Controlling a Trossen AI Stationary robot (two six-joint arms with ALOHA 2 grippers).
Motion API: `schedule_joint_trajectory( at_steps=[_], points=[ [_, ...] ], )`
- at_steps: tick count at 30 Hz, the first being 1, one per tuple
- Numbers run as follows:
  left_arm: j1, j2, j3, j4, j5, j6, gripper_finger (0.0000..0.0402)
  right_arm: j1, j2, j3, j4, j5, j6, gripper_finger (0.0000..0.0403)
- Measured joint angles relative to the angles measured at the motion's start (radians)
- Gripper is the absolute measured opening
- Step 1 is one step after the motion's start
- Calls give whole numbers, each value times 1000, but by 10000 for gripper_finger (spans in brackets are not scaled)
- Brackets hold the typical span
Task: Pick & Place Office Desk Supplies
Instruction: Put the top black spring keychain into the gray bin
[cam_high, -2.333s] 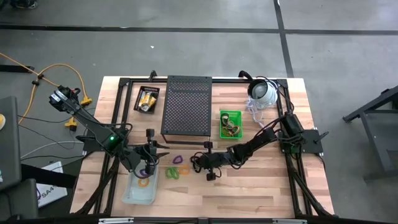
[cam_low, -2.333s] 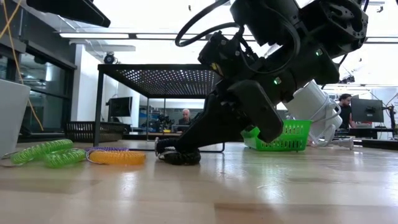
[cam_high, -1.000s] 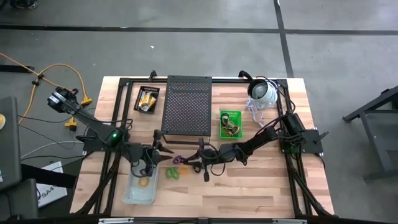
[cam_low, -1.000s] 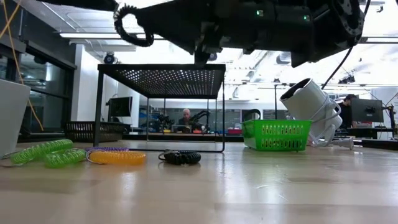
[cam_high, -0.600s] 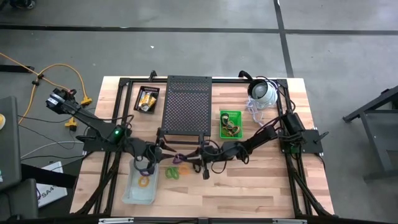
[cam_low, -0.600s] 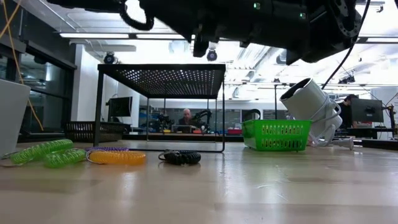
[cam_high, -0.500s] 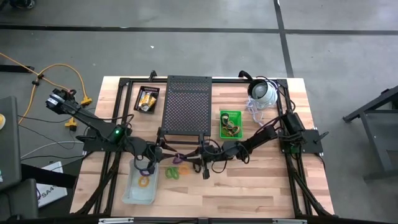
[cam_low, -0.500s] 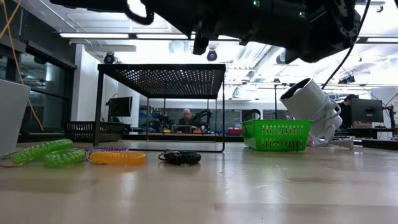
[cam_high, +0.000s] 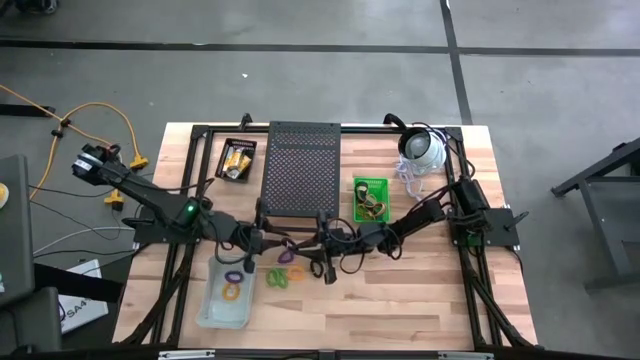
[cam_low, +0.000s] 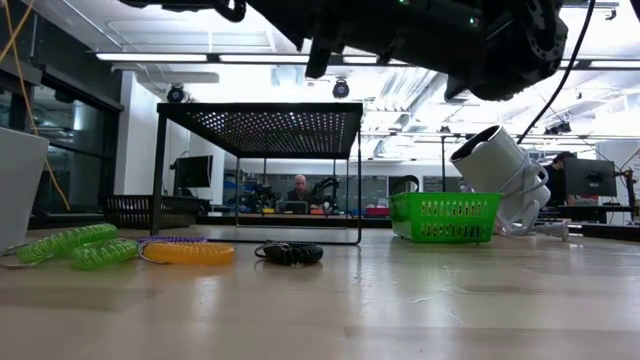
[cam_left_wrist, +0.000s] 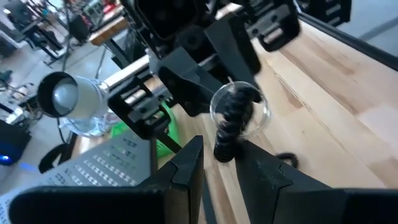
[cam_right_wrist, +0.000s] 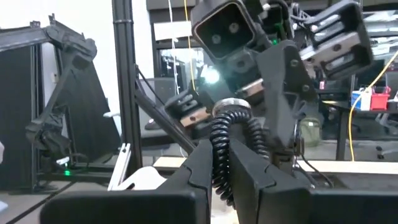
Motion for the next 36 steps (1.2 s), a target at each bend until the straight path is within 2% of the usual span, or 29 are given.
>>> schedule_joint_trajectory(
  at_steps=[9, 29, 36],
  points=[
    [39, 0, 0, 73, -1, -3, 84, -6, 0, 55, -18, -16, -53, 27],
    [-5, 0, 0, 115, 18, 17, 84, -5, 0, 58, -55, 10, -53, 27],
    [-5, 0, 0, 115, 20, 17, 54, -5, 0, 58, -55, 15, -53, 27]
  ],
)
